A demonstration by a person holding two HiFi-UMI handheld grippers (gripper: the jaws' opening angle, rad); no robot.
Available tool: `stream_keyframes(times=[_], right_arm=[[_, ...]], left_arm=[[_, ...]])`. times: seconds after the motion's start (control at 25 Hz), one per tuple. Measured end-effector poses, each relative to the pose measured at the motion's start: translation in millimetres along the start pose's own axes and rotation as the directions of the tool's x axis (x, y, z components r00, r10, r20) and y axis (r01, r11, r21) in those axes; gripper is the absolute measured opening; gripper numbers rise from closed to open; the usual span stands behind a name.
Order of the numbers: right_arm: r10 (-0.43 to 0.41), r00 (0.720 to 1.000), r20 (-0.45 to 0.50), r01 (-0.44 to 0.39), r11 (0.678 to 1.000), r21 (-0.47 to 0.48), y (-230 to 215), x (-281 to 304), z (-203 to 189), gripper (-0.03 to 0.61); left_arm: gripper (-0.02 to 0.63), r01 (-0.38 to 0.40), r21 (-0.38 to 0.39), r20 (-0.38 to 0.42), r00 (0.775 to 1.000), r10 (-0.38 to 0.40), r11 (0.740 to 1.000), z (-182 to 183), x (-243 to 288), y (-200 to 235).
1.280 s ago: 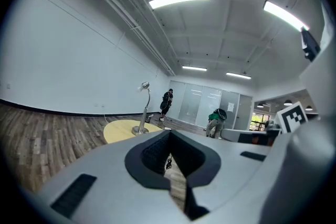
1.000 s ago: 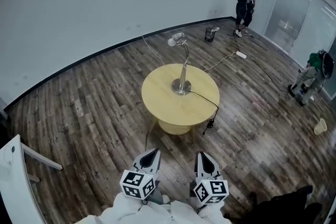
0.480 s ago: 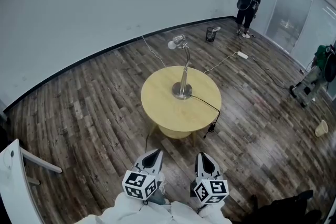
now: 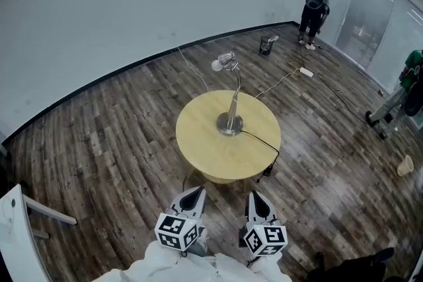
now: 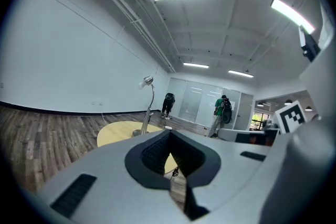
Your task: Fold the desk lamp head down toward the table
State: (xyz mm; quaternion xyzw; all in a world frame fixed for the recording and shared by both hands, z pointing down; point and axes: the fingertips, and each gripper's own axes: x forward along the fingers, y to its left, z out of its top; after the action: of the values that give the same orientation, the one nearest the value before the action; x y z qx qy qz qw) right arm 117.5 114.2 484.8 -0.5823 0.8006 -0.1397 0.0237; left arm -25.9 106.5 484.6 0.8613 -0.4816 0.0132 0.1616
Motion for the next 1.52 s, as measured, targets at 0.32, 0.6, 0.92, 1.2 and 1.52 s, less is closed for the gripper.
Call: stream_keyframes(times=[0.32,0.6,0.92,1.2,1.52], right_arm=[[-0.014,1.0,0.017,0.015,1.0,-0.008,-8,64,18,0.012],[-0.001,1.0,-0.003,0.001,1.0,-0.015,-5,131,23,0.012],[-0.022,0.999,-0.028,0.021,1.0,-0.023,-14,182,21,0.012],[-0.063,0.997,-0.044,0.063,0.998,-0.012,-37,207,24,0.012],[-0.07,0.997,-0.039,0.07,0.997,-0.01,-71,251,35,0.012]], left_arm=[[-0.002,0.006,0.034,0.01,1.0,-0.006,0.999,29,50,38],[-0.002,-0.008,0.029,0.005,1.0,0.008,1.0,47,93,84],[-0.002,-0.009,0.015,-0.024,1.0,0.009,1.0,51,137,122],[-0.002,0.025,0.023,-0.061,0.998,-0.023,0.999,52,173,127],[-0.002,0.027,0.044,-0.069,0.997,-0.024,0.999,64,225,139]])
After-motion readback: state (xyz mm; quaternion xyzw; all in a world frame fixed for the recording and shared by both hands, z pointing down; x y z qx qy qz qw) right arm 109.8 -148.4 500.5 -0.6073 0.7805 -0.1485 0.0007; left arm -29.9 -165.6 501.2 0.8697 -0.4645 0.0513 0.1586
